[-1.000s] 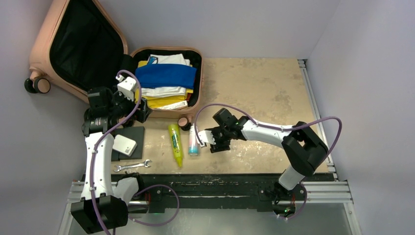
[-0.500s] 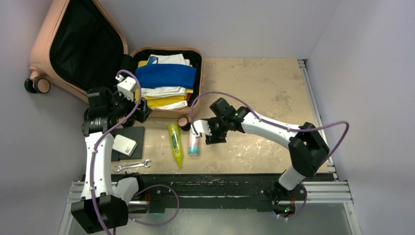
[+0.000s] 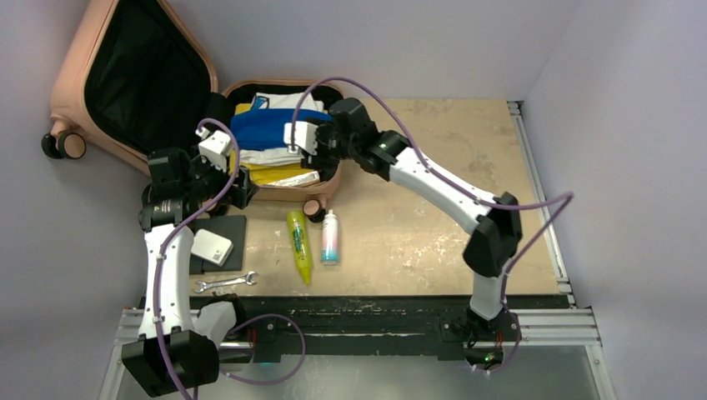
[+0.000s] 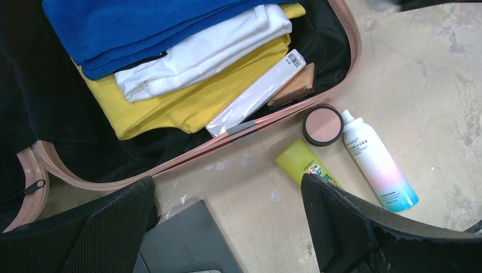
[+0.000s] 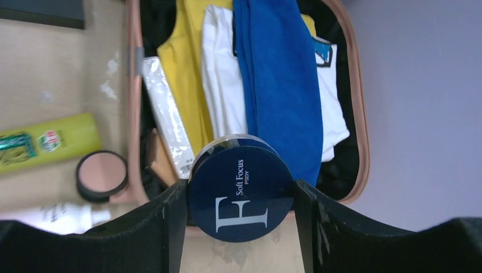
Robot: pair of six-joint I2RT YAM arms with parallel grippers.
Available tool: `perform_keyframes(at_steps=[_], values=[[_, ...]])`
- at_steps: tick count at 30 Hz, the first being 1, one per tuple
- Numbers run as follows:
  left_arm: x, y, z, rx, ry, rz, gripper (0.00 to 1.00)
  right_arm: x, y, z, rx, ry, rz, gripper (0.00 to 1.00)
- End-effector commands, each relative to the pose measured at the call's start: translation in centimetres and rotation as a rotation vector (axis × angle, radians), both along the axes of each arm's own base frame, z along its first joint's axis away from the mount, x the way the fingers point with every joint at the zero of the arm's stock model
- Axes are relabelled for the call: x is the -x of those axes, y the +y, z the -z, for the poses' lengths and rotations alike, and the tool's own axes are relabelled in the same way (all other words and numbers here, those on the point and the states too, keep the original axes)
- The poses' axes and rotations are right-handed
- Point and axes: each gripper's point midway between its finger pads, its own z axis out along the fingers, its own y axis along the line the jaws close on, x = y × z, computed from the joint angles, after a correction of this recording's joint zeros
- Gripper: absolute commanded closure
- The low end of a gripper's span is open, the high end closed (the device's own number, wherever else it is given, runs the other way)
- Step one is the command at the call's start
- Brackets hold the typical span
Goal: Pack the luggage
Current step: Place the makeup in the luggage.
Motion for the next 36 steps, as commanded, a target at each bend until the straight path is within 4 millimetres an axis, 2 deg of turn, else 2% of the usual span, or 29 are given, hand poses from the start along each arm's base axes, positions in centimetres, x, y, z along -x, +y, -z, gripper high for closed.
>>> perform_keyframes(at_steps=[1, 5, 9, 16, 23, 27, 32, 36], values=[[-0.1, 0.0, -0.1, 0.011, -0.013, 0.01, 0.01, -2.9, 3.0, 1.6, -0.044, 0.053, 0.075, 0.76], [0.0, 0.1, -0.2, 0.014, -0.015, 0.009, 0.01, -3.7, 4.5, 5.2, -0.005, 0.142, 0.075, 0.77], [0.1, 0.0, -0.2, 0.018, -0.016, 0.016, 0.01, -3.4, 4.4, 8.8, 0.048, 0.208, 0.078, 0.77], [0.1, -0.1, -0.2, 0.022, -0.016, 0.023, 0.01, -1.6, 2.8, 12.1, 0.138, 0.265, 0.054, 0.76], [0.1, -0.2, -0.2, 0.024, -0.016, 0.026, 0.01, -1.9, 2.0, 15.6, 0.222, 0.303, 0.091, 0.67], [0.1, -0.1, -0.2, 0.024, -0.016, 0.026, 0.01, -2.3, 2.3, 15.1, 0.209, 0.293, 0.101, 0.51], [0.1, -0.1, -0.1, 0.025, -0.012, 0.027, 0.01, -2.6, 2.6, 12.1, 0.154, 0.244, 0.097, 0.32], [0.1, -0.1, -0.1, 0.024, -0.013, 0.026, 0.01, -2.5, 2.5, 10.1, 0.123, 0.214, 0.095, 0.2]])
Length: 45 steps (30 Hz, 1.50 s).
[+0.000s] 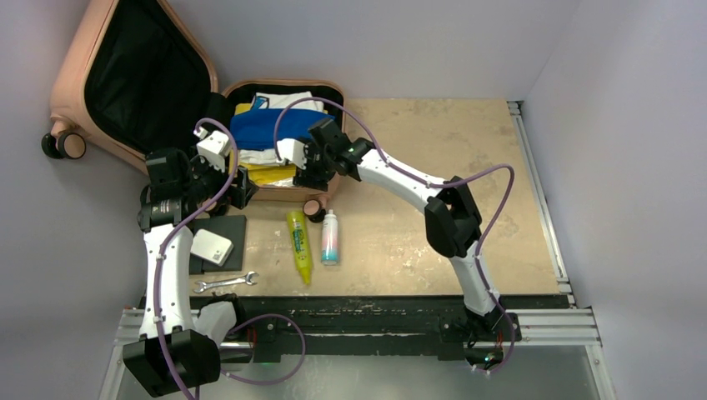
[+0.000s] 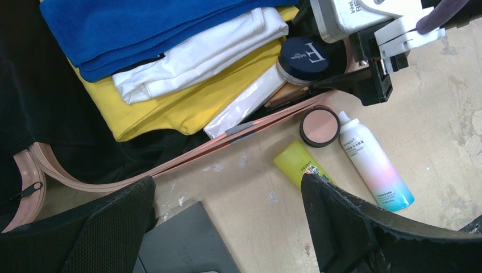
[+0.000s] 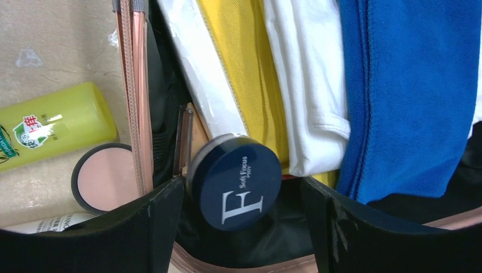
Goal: Pack the luggage
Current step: Place the makeup in the luggage, then pick up the personal item from the center of the board.
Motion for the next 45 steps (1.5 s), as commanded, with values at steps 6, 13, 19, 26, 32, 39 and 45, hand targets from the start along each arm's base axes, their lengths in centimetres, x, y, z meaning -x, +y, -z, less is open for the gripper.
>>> perform_keyframes(at_steps=[6, 13, 19, 26, 32, 39, 45], values=[[0.1, -0.2, 0.0, 0.007, -0.011, 0.021, 0.01, 1.1, -1.1, -7.5, -0.085, -0.088, 0.002, 0.01], [0.1, -0.2, 0.0, 0.008, -0.011, 0.02, 0.01, 5.2, -3.3, -14.2, -0.149, -0.202, -0.156, 0.01], [0.0, -0.2, 0.1, 0.01, -0.006, 0.022, 0.01, 12.1, -6.2, -12.9, -0.129, -0.294, -0.476, 0.01], [0.0, -0.1, 0.2, 0.012, -0.002, 0.017, 0.01, 17.2, -7.8, -5.5, 0.04, -0.37, -0.766, 0.01], [-0.1, 0.2, 0.3, 0.015, 0.005, 0.005, 0.01, 17.2, -6.7, -2.0, 0.137, -0.442, -0.799, 0.01], [-0.2, 0.3, 0.5, 0.018, 0.013, 0.001, 0.01, 17.1, -4.6, 1.8, 0.219, -0.452, -0.838, 0.02], [-0.1, 0.4, 0.4, 0.02, 0.01, -0.001, 0.01, 17.2, -3.8, 5.2, 0.294, -0.414, -0.873, 0.04]])
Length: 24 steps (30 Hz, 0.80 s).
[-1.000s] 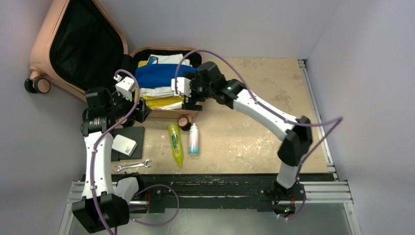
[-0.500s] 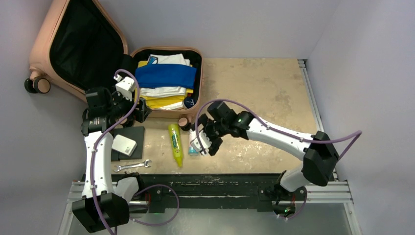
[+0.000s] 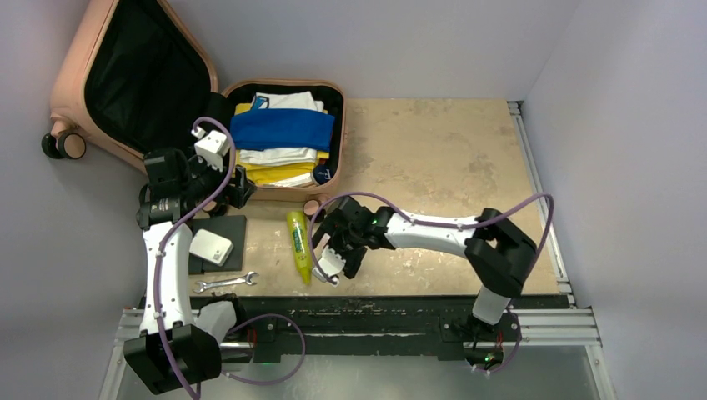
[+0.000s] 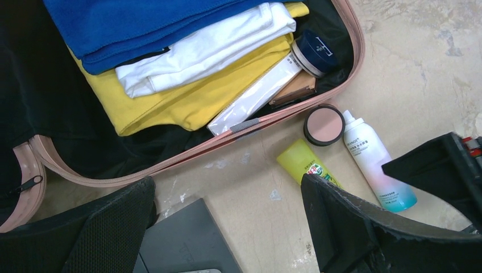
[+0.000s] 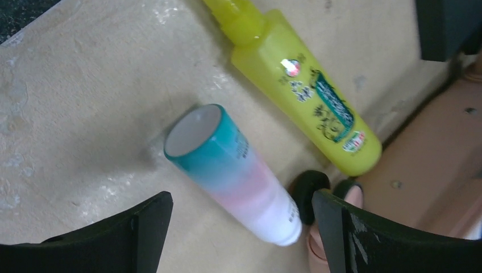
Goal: Pack the luggage
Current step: Pick up the personal item from the center of the board.
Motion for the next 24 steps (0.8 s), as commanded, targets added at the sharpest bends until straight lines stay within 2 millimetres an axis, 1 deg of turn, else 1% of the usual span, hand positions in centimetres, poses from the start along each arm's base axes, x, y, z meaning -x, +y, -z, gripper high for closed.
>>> perform_keyframes(at_steps=[1, 10, 17, 20, 22, 24], values=[[0.1, -0.1, 0.0, 0.013, -0.006, 0.015, 0.01, -1.0, 1.7, -1.0, -0.018, -0.074, -0.026, 0.05], [0.2, -0.2, -0.1, 0.016, -0.01, 0.022, 0.01, -1.1, 2.3, 1.2, 0.048, -0.033, -0.024, 0.1], [0.2, -0.2, -0.1, 0.018, -0.012, 0.022, 0.01, -1.5, 1.9, 2.8, 0.102, -0.036, -0.016, 0.13], [0.2, -0.1, -0.1, 0.02, -0.011, 0.022, 0.01, -1.3, 1.5, 3.3, 0.132, -0.019, -0.02, 0.18], [0.2, -0.2, -0.1, 0.02, -0.009, 0.025, 0.01, -1.1, 1.2, 3.7, 0.155, -0.003, -0.02, 0.24], [0.2, -0.2, -0.1, 0.02, -0.009, 0.024, 0.01, -1.0, 1.1, 3.9, 0.172, 0.015, -0.009, 0.32]])
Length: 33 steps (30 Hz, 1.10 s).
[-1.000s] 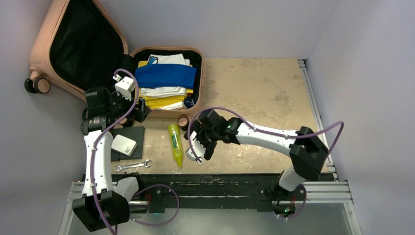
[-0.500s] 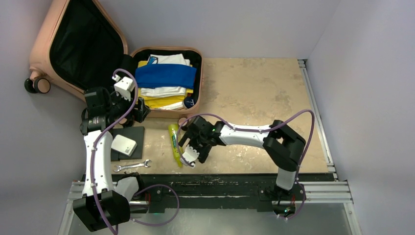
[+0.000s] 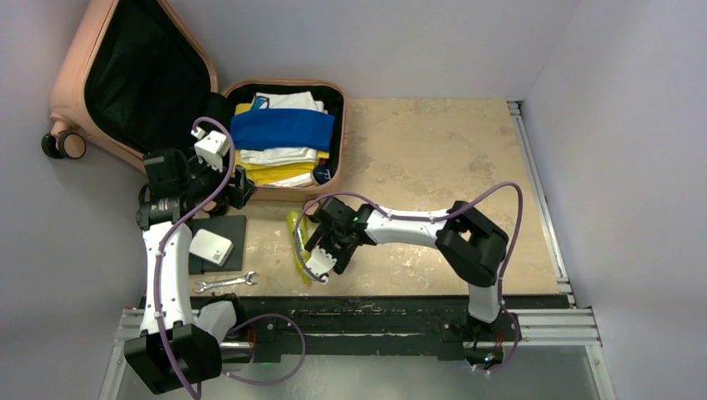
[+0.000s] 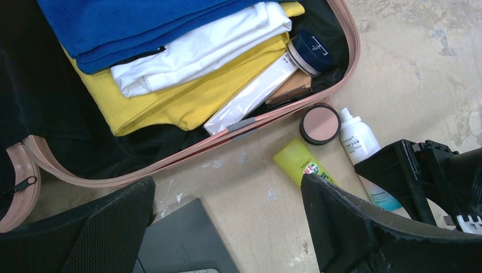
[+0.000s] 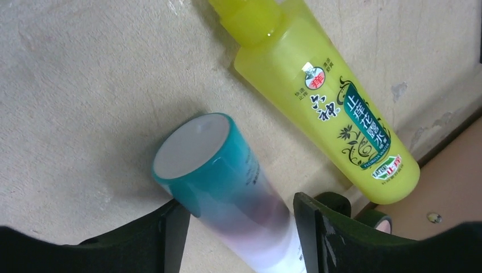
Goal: Pack the luggage
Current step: Pick up the personal item from the center of the board.
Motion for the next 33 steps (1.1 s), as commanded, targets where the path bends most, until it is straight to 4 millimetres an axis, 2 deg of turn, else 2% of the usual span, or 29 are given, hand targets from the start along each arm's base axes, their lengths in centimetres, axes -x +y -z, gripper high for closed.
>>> perform_keyframes(at_steps=[1, 6, 10, 15, 19, 24, 29, 33], values=[[0.0, -0.1, -0.1, 0.01, -0.014, 0.019, 0.01, 0.3, -0.2, 0.2, 0.056, 0.028, 0.001, 0.36], [0.0, -0.1, -0.1, 0.01, -0.014, 0.019, 0.01, 0.6, -0.8, 0.6, 0.094, 0.07, 0.042, 0.53], [0.0, -0.1, -0.1, 0.011, -0.015, 0.019, 0.01, 1.5, -1.2, -0.2, 0.094, 0.122, 0.062, 0.64], [0.0, -0.1, -0.1, 0.012, -0.015, 0.022, 0.01, 2.5, -1.4, -3.3, 0.059, 0.176, 0.107, 0.8], [0.1, -0.2, -0.1, 0.013, -0.014, 0.024, 0.01, 2.1, -1.6, -6.3, 0.011, 0.137, 0.132, 0.84], [0.1, -0.2, -0.1, 0.015, -0.014, 0.022, 0.01, -0.3, -2.2, -10.9, -0.063, -0.006, 0.2, 0.85], [0.1, -0.2, -0.2, 0.014, -0.014, 0.022, 0.01, -4.4, -2.3, -16.7, -0.19, -0.144, 0.318, 0.86], [0.1, -0.1, -0.3, 0.014, -0.017, 0.021, 0.01, -7.0, -2.2, -20.7, -0.303, -0.225, 0.363, 0.87]])
